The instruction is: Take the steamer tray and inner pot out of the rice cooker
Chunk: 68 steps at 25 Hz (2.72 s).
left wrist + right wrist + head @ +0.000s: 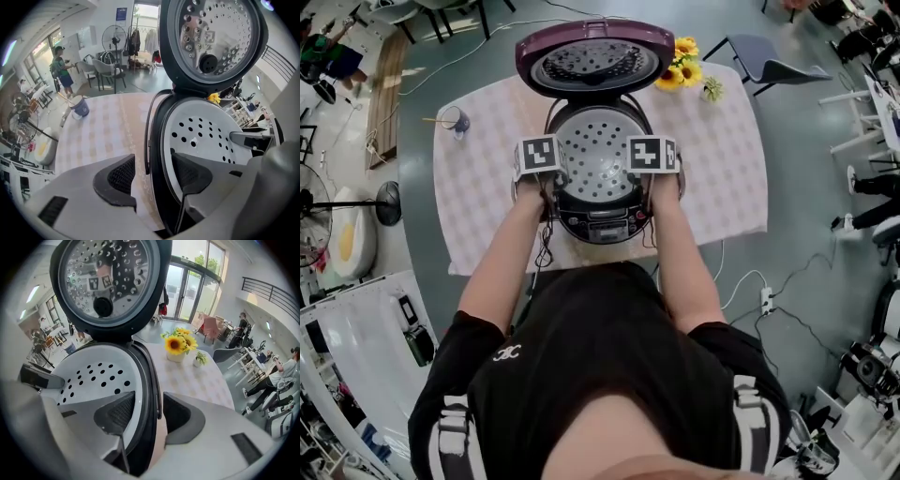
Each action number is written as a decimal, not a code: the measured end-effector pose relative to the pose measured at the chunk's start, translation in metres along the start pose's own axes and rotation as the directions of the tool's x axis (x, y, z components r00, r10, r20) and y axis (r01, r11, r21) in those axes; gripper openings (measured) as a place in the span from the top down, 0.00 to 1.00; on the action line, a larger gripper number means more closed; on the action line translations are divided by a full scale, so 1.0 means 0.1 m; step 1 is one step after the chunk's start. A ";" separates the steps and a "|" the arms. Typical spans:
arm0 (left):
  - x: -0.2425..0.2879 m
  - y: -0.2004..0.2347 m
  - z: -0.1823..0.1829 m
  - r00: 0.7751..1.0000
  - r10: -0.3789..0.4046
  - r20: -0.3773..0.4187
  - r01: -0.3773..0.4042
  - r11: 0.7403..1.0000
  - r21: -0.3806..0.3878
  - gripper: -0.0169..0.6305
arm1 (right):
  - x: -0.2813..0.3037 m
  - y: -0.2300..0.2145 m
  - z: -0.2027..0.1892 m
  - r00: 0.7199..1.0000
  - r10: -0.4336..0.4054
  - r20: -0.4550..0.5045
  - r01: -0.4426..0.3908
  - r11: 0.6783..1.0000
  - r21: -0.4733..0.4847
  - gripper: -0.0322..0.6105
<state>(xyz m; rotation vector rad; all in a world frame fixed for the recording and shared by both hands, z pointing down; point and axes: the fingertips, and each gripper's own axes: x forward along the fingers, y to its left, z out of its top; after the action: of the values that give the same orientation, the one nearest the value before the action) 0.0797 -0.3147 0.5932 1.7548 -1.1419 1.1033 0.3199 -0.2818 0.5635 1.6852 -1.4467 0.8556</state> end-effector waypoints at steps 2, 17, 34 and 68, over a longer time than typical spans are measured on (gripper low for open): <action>-0.06 -0.01 0.00 1.000 -0.003 0.011 0.003 1.000 -0.002 0.60 | -0.05 0.01 0.03 1.000 0.003 0.017 -0.003 1.000 -0.001 0.67; -0.71 -0.11 0.26 0.982 -0.021 0.185 0.013 0.999 0.042 0.74 | -0.59 0.09 0.28 0.983 0.039 0.178 -0.048 0.998 0.048 0.79; -1.62 -0.15 0.30 0.863 -0.044 0.504 0.071 0.997 -0.034 0.94 | -1.32 0.32 0.59 0.882 0.151 0.446 -0.169 0.986 0.002 0.92; -2.31 2.09 -0.91 0.737 0.241 0.632 -0.009 0.938 -0.348 0.94 | -1.54 3.01 0.70 0.739 0.497 0.455 -0.368 0.863 -0.345 0.93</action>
<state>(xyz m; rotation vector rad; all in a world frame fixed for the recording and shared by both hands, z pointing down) -0.1927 -0.2326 0.4375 1.8639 -1.7834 0.2817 0.0013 -0.2926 0.4304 1.4766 -2.2999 0.4176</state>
